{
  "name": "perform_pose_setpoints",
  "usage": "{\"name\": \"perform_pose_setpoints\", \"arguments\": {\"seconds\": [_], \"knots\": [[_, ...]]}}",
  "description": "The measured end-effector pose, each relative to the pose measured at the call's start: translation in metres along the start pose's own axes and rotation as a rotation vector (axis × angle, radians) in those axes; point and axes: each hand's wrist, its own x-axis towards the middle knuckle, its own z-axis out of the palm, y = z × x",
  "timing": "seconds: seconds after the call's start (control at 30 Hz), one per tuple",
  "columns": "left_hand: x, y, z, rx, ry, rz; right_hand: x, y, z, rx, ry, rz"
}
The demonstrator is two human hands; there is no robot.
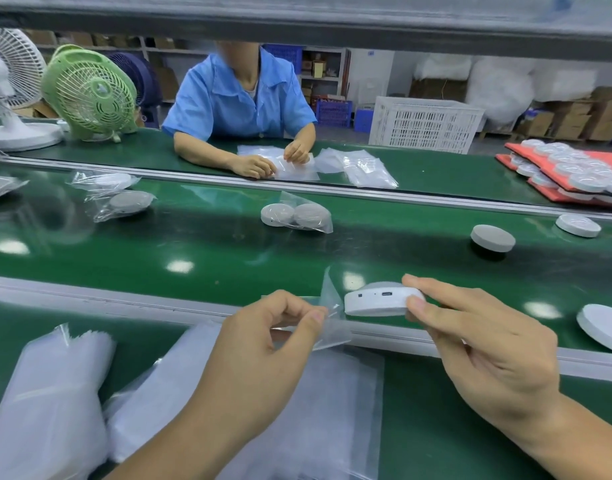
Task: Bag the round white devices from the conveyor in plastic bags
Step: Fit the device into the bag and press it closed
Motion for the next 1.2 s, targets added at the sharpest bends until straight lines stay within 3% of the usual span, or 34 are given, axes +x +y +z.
{"name": "perform_pose_setpoints", "arguments": {"seconds": [0.3,0.47,0.6,0.7,0.77,0.83,1.03,1.13,1.2], "knots": [[-0.003,0.003,0.000,0.072,-0.057,0.033,0.006,0.001,-0.005,-0.050,-0.049,-0.194],[-0.003,0.003,0.000,0.090,-0.065,0.056,0.010,0.000,-0.006,-0.012,-0.027,-0.153],[-0.003,0.006,0.000,0.039,-0.055,0.061,0.009,-0.002,-0.006,0.035,-0.115,-0.162],[-0.004,0.012,0.001,-0.115,-0.125,0.055,0.007,-0.011,-0.002,0.140,-0.108,-0.044],[-0.005,0.013,0.002,-0.254,-0.261,0.036,0.010,-0.018,0.002,0.248,-0.044,0.136],[-0.008,0.010,0.004,-0.230,-0.320,0.070,0.015,-0.026,0.004,0.349,0.025,0.307],[-0.012,0.007,0.014,-0.205,-0.117,0.149,0.020,-0.047,0.011,0.522,0.016,0.560],[-0.016,0.010,0.018,-0.230,-0.085,0.167,0.020,-0.048,0.011,0.471,-0.120,0.572],[-0.016,0.014,0.018,-0.203,-0.035,0.175,0.020,-0.049,0.010,0.577,-0.246,0.651]]}}
